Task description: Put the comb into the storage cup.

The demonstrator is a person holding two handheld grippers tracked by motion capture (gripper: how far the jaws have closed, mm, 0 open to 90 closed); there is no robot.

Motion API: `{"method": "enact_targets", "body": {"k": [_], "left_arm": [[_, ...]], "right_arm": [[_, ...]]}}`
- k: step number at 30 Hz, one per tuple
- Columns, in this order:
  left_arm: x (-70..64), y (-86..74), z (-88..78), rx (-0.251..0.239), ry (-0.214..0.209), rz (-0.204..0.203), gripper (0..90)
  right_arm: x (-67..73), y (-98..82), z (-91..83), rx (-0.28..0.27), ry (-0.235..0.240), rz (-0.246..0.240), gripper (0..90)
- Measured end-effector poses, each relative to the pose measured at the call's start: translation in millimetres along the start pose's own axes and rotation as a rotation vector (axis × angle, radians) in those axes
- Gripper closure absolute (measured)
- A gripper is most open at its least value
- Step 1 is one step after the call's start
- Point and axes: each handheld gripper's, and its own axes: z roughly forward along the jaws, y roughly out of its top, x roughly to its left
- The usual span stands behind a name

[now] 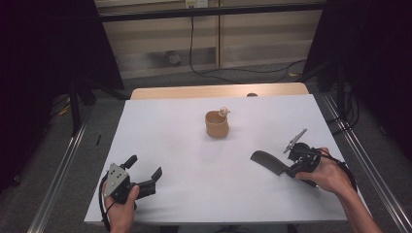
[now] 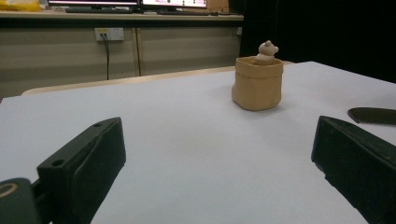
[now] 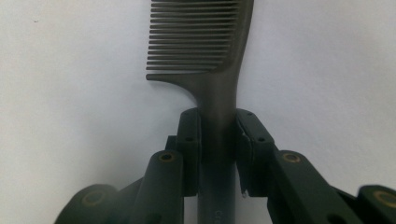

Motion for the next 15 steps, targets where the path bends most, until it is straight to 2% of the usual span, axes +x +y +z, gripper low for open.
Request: {"method": "enact_targets", "body": {"k": [9, 13, 15], "left_arm": [[0.7, 0.2, -0.9, -0.002, -0.001, 0.000, 3.0], [0.6, 0.2, -0.9, -0.005, -0.001, -0.002, 3.0], [0.9, 0.1, -1.2, -0.004, 0.000, -0.005, 3.0]], "right_arm": [[-0.9, -3.4, -1.5, -0.026, 0.004, 0.030, 73.2], [-0.9, -1.8, -2.2, -0.018, 0.005, 0.027, 73.2], [-1.7, -1.7, -3.2, -0.034, 0.011, 0.026, 73.2]]}}
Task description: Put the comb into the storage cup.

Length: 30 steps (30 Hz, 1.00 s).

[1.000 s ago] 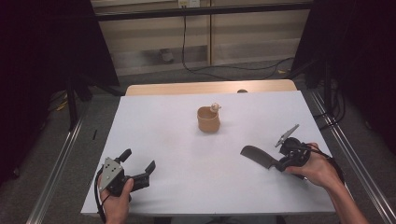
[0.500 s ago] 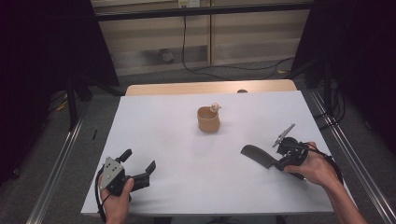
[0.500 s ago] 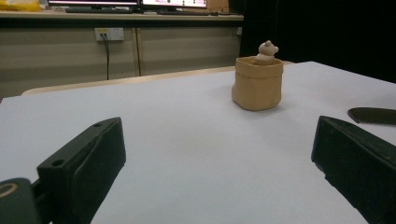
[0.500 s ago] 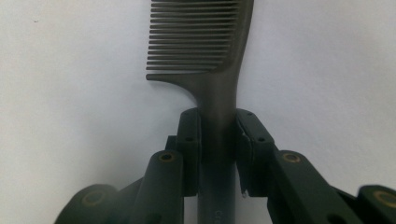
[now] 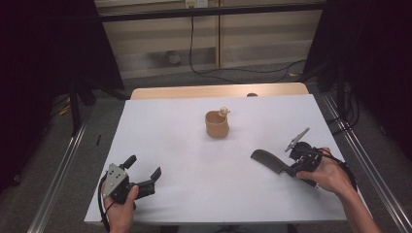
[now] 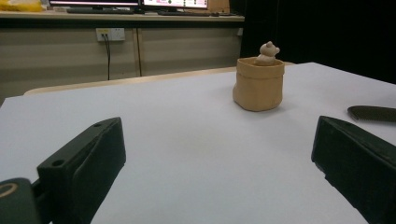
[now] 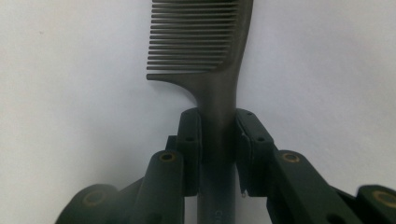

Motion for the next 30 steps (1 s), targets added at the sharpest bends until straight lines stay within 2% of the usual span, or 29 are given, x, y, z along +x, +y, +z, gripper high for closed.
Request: {"method": "enact_targets", "body": {"k": [12, 16, 18, 24, 28, 30], "left_arm": [[-0.8, -0.1, 0.4, -0.001, -0.006, 0.001, 3.0], [0.1, -0.4, 0.4, 0.000, -0.003, 0.001, 3.0], [0.1, -0.5, 0.4, 0.000, -0.006, 0.002, 3.1], [-0.3, -0.1, -0.4, -0.002, -0.004, -0.002, 3.0], [0.0, -0.2, -0.3, 0.000, -0.004, 0.000, 3.1], [-0.2, -0.2, -0.4, -0.001, -0.004, -0.001, 3.0]], "right_arm": [[2.1, -7.8, -14.9, -0.108, -0.031, 0.016, 73.2], [-0.7, -11.1, -15.1, -0.138, -0.007, 0.045, 73.2], [-0.7, -11.3, -17.1, -0.157, -0.012, 0.055, 73.2], [-3.4, -13.8, -25.2, -0.252, -0.008, 0.095, 73.2], [-5.1, -15.1, -27.9, -0.285, -0.024, 0.120, 73.2], [-4.9, -15.7, -29.6, -0.307, -0.046, 0.121, 73.2]]}}
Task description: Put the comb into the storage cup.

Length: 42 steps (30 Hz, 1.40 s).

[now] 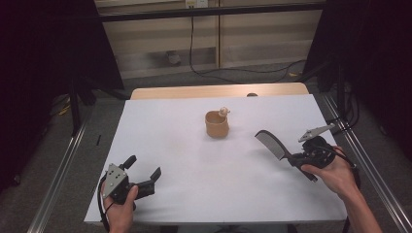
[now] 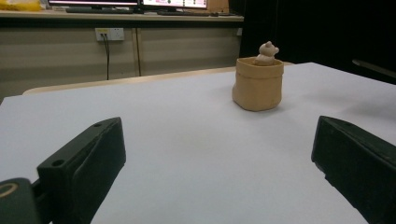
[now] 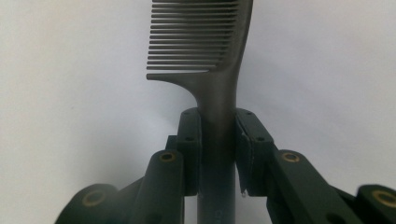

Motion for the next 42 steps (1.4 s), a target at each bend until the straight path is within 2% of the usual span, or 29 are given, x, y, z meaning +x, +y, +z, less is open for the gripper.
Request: {"method": "enact_targets", "body": {"k": [7, 12, 19, 31, 37, 42], "left_arm": [[-0.8, 0.5, -0.6, -0.006, 0.000, 0.009, 3.1], [-0.3, 0.7, -0.6, -0.009, 0.001, 0.008, 3.0], [-0.4, 0.8, -0.7, -0.010, 0.000, 0.009, 3.0], [-0.3, -0.3, -1.1, -0.004, -0.001, 0.004, 3.1], [0.1, 0.8, -1.7, -0.006, -0.003, 0.013, 3.0], [0.2, 1.1, -1.4, -0.012, -0.003, 0.005, 3.1]], "right_arm": [[3.9, 2.9, -3.5, -0.055, -0.024, -0.006, 73.2], [5.6, 3.6, -4.8, -0.120, -0.046, -0.013, 73.2], [8.6, 5.5, -6.8, -0.201, -0.043, -0.004, 73.2], [8.3, 6.8, -11.4, -0.372, -0.032, 0.024, 73.2], [8.0, 7.8, -13.1, -0.416, -0.037, 0.030, 73.2], [8.3, 10.1, -14.2, -0.480, -0.038, 0.037, 73.2]]}}
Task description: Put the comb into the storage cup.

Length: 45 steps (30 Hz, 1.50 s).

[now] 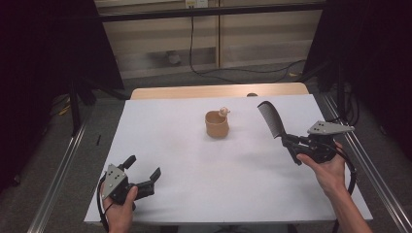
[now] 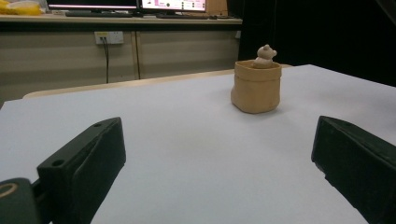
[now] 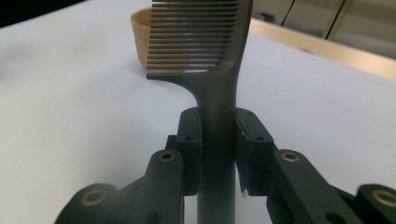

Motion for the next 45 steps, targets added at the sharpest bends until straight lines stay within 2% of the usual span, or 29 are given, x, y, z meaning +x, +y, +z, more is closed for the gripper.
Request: {"method": "enact_targets", "body": {"k": [5, 7, 15, 26, 35, 45], "left_arm": [[-0.7, -0.1, 0.0, 0.000, -0.001, 0.002, 3.0], [-0.4, 0.0, -0.2, -0.001, -0.002, 0.001, 3.1], [0.8, 0.4, -3.0, -0.010, 0.005, -0.001, 3.0], [1.5, 0.3, -4.0, -0.007, -0.003, -0.001, 3.0], [0.6, 0.0, -3.0, -0.009, -0.005, -0.007, 3.0], [1.3, 0.1, -2.9, -0.010, -0.005, -0.006, 3.1]], "right_arm": [[0.4, 4.4, 2.1, -0.057, 0.017, 0.004, 73.2], [1.6, 7.7, 3.6, -0.057, 0.027, 0.006, 73.2], [4.2, 22.7, 8.5, -0.130, 0.049, 0.006, 73.1], [12.5, 48.3, 22.4, -0.199, 0.093, -0.013, 73.2], [18.3, 58.6, 35.0, -0.230, 0.119, -0.019, 73.2], [24.2, 65.5, 51.6, -0.233, 0.152, -0.019, 73.2]]}}
